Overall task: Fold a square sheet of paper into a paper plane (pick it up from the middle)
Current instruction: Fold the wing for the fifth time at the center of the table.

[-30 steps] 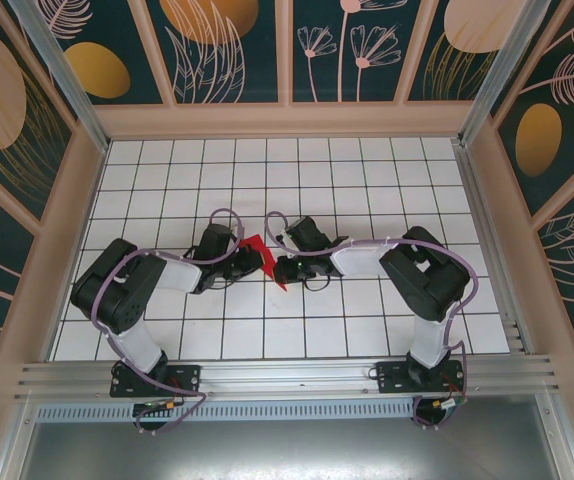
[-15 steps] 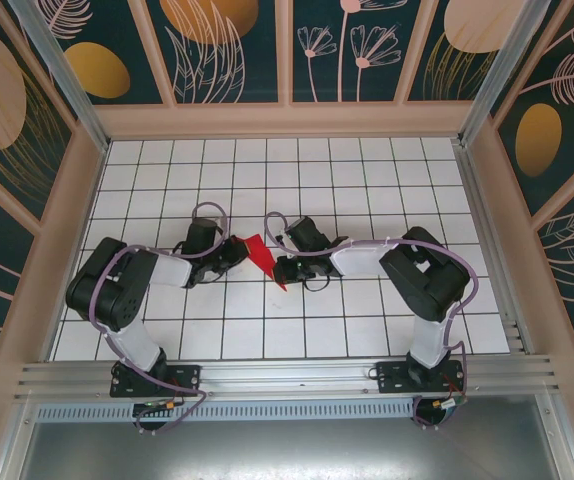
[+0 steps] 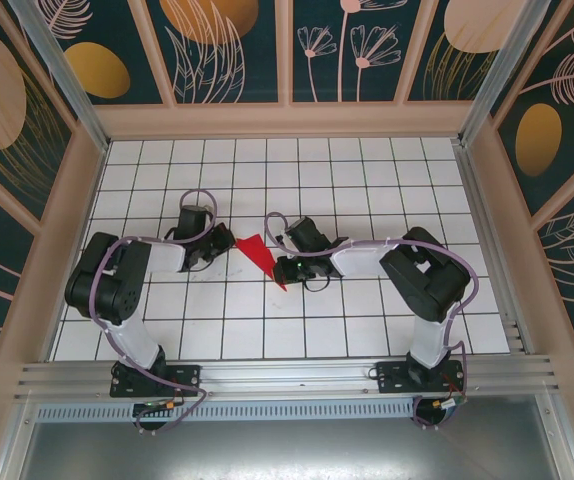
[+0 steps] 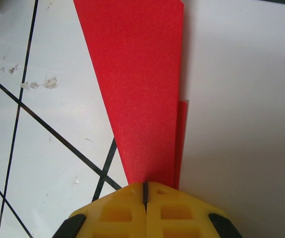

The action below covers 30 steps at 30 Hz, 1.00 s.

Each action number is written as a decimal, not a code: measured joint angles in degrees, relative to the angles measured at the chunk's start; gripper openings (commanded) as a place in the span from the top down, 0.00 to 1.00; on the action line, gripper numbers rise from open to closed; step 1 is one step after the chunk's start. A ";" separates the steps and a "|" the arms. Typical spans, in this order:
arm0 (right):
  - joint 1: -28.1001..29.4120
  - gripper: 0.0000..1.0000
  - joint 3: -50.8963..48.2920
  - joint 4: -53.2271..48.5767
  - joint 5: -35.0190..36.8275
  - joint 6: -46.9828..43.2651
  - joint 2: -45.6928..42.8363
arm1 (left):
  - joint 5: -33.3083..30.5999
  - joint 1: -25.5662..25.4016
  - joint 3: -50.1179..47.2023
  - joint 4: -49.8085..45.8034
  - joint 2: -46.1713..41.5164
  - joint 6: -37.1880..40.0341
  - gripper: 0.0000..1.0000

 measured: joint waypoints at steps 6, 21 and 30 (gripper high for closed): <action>0.02 1.00 0.02 -0.02 -0.04 0.17 -0.09 | -0.79 -0.79 -2.64 0.28 -9.27 -0.07 1.00; -0.15 1.00 -0.68 0.79 -2.86 0.15 -1.68 | 2.08 -9.88 -5.14 4.68 -4.44 -2.86 1.00; -0.63 1.00 -0.09 -1.42 -6.97 -0.48 -2.40 | 2.27 -10.25 -4.98 4.42 -1.88 -2.80 1.00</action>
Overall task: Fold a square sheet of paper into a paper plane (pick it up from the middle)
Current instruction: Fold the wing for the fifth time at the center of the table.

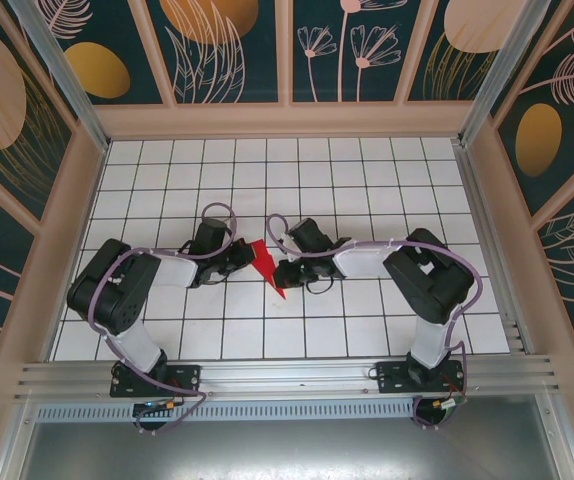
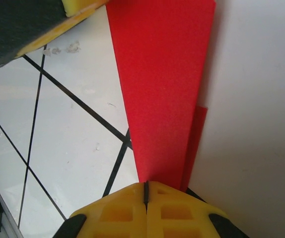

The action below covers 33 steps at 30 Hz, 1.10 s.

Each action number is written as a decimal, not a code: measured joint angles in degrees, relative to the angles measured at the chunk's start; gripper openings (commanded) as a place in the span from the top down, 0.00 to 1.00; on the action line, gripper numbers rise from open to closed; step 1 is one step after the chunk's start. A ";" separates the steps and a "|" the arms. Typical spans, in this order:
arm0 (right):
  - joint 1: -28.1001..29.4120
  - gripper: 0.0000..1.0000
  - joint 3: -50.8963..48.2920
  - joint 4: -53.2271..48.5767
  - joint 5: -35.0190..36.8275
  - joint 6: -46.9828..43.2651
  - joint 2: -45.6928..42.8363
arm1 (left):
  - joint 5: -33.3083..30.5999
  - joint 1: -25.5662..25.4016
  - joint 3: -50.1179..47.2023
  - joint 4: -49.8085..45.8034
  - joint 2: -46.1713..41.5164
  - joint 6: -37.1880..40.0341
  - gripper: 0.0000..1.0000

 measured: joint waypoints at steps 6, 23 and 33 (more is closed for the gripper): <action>-0.22 1.00 5.03 0.15 -0.22 -0.02 2.51 | 0.00 0.00 0.17 -0.07 0.22 0.17 1.00; -0.63 1.00 -3.15 7.98 -1.22 -2.25 1.46 | -0.24 0.00 1.01 -0.83 1.03 -1.01 1.00; 0.83 1.00 -8.33 8.48 -1.40 -4.81 -2.82 | -0.35 0.00 1.20 -0.83 1.22 -2.27 1.00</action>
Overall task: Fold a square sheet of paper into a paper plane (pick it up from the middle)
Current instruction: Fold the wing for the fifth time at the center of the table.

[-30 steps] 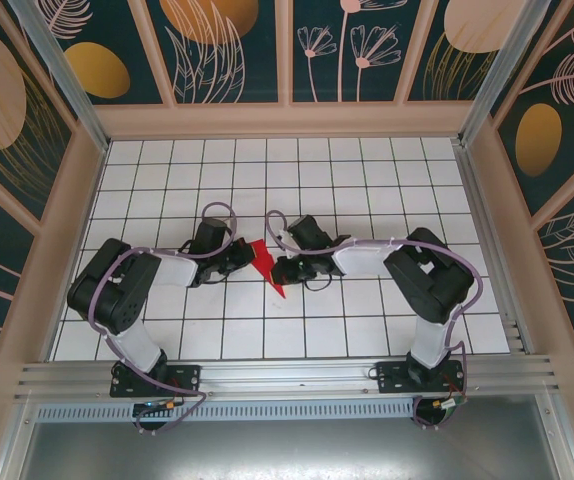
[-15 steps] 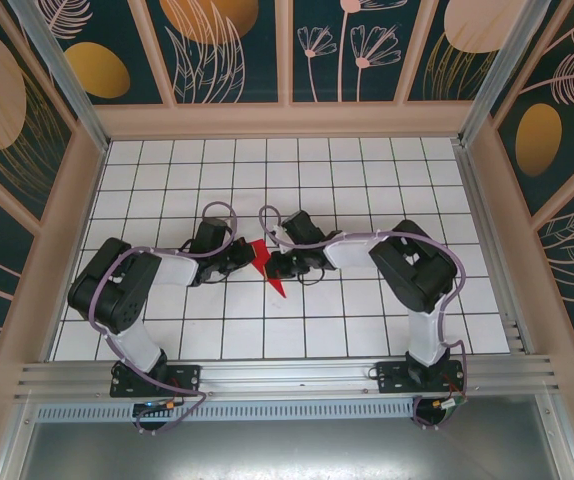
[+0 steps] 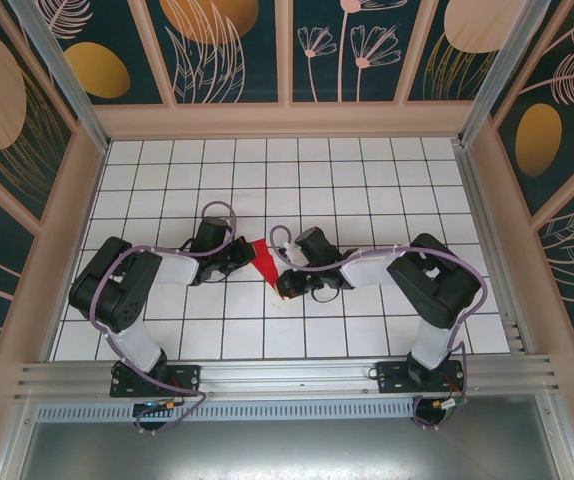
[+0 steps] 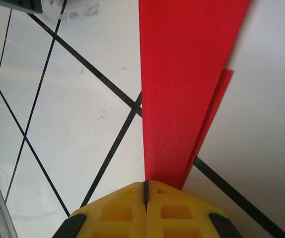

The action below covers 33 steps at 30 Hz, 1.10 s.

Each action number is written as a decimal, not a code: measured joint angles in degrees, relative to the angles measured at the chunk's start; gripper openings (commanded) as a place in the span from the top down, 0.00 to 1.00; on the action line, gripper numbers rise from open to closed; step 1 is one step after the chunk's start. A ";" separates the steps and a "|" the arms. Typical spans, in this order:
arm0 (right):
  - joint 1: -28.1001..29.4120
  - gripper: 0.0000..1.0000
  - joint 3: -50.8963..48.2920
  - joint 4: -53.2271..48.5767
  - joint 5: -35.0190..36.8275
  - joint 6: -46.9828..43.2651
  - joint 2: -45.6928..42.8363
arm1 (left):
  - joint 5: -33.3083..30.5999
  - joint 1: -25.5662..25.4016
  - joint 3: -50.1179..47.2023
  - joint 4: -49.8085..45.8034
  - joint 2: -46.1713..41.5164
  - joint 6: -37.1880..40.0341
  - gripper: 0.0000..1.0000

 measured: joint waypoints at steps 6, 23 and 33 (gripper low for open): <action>0.68 1.00 1.73 -2.16 2.29 1.44 -0.76 | 0.13 0.00 0.00 0.26 0.00 0.00 1.00; 0.68 1.00 8.22 2.36 3.08 3.72 6.88 | 0.26 0.00 -0.28 1.20 0.22 -0.44 1.00; 0.68 1.00 -6.14 5.38 1.95 3.28 -3.54 | 0.15 0.00 -0.26 1.20 0.24 -0.48 1.00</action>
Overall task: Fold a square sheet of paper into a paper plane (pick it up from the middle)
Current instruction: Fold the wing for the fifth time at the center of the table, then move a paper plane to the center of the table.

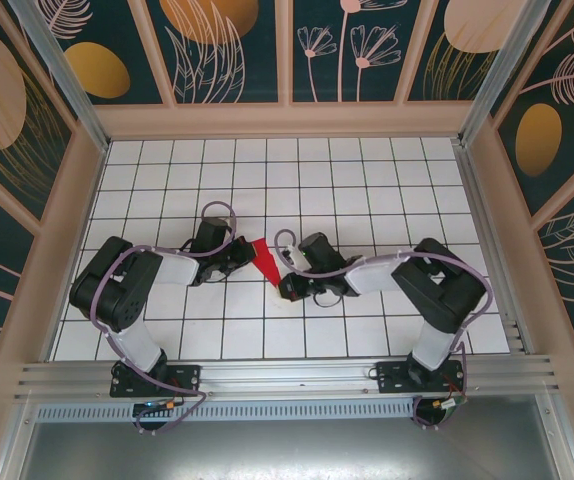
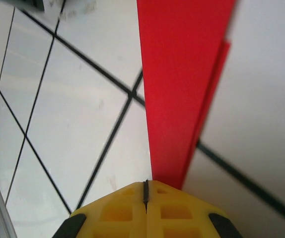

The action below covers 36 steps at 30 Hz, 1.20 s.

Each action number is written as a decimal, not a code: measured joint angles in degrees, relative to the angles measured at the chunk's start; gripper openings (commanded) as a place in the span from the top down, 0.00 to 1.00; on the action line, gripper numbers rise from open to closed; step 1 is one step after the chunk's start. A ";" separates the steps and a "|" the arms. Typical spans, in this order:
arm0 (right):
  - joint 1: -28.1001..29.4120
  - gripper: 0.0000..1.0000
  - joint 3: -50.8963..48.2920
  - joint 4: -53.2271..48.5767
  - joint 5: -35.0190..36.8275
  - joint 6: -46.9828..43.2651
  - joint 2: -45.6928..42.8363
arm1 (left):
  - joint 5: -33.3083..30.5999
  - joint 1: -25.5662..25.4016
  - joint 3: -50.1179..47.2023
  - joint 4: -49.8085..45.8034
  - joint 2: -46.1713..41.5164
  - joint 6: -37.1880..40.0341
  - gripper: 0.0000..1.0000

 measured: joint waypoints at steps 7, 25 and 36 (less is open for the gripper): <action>0.00 1.00 -3.82 -3.67 1.07 -0.13 -5.35 | 0.11 0.00 0.55 -0.76 -0.02 0.02 1.00; -10.05 0.37 -2.49 -2.54 13.35 7.89 -16.02 | -10.80 -4.22 14.12 -26.86 -11.15 -2.21 0.21; -15.58 0.22 -5.29 -1.66 16.13 9.57 -15.96 | -26.80 -15.65 29.94 -47.19 0.76 -5.11 0.17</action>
